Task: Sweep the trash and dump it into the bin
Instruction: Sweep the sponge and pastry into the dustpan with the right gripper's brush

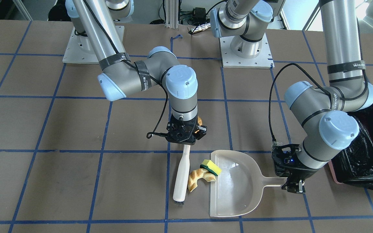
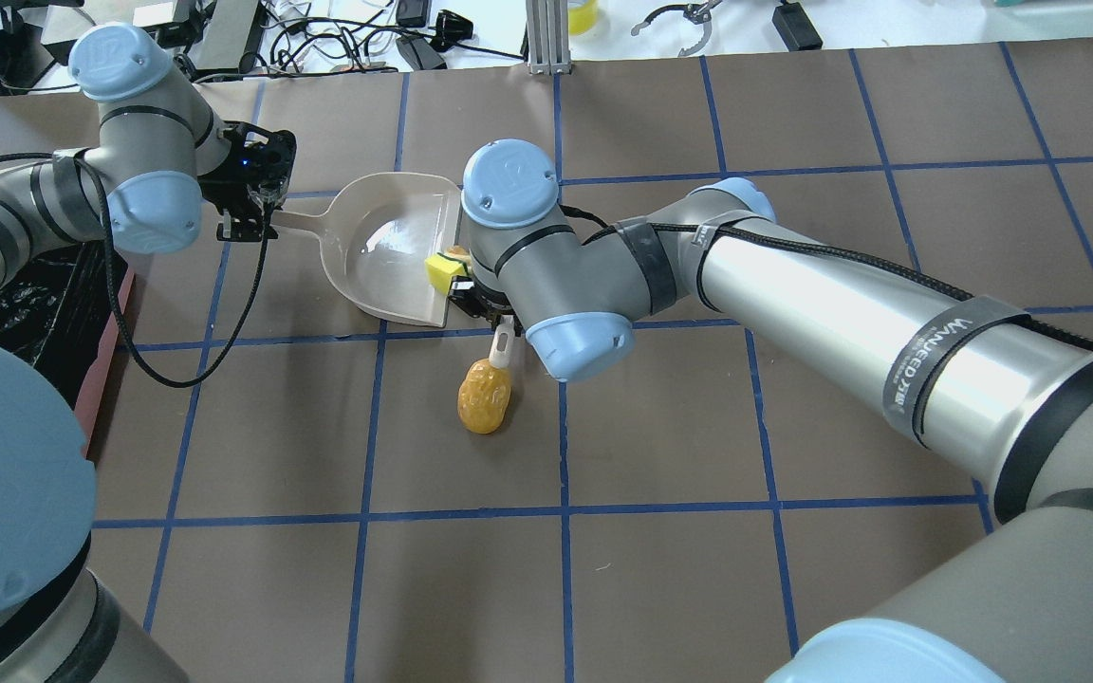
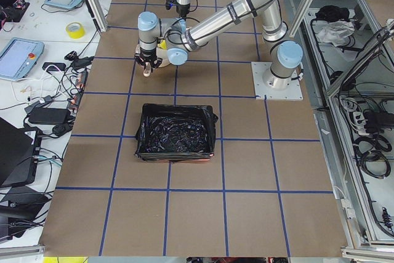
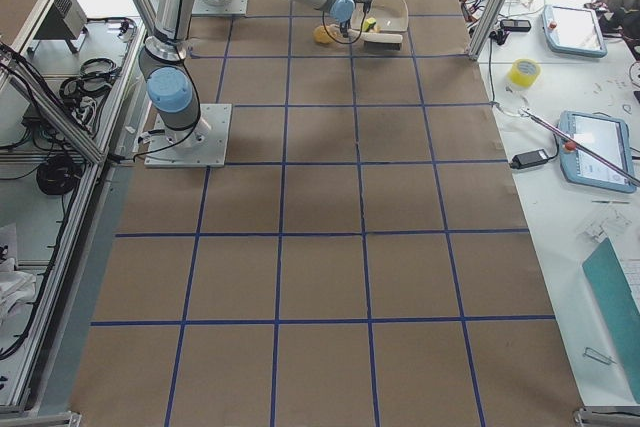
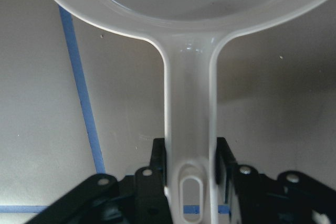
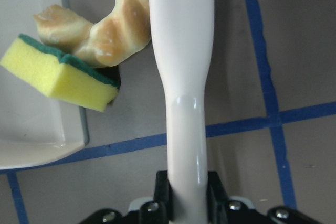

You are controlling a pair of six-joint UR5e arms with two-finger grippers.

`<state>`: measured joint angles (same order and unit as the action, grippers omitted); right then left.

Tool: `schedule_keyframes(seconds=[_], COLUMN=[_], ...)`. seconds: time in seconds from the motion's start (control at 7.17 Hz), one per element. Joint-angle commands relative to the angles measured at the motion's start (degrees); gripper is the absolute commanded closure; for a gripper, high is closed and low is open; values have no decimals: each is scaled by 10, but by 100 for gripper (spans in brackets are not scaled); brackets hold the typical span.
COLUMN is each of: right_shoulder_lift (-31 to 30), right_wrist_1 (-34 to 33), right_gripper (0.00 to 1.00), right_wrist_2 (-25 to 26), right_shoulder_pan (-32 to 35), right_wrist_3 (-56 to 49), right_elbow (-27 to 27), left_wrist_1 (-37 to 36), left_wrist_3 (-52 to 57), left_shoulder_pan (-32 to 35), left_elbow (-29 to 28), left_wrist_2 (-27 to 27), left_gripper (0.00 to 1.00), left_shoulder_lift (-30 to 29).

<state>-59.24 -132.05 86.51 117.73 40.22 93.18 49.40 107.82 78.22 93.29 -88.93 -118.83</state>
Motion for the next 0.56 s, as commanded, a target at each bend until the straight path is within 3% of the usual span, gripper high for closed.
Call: schedule_keyframes(seconds=[0.0, 0.42], right_shoulder_lift=[25, 33], right_wrist_1=[0, 0], right_gripper=[100, 100], right_wrist_2=[-9, -41], right_shoulder_pan=[22, 44], right_wrist_3=[44, 90], right_elbow=[-33, -68], left_wrist_1=[0, 0], left_wrist_3=[-1, -2], left_shoulder_pan=[0, 0], left_elbow=[0, 0], left_wrist_2=[0, 0], left_gripper=[100, 100], left_shoulder_lift=[0, 0])
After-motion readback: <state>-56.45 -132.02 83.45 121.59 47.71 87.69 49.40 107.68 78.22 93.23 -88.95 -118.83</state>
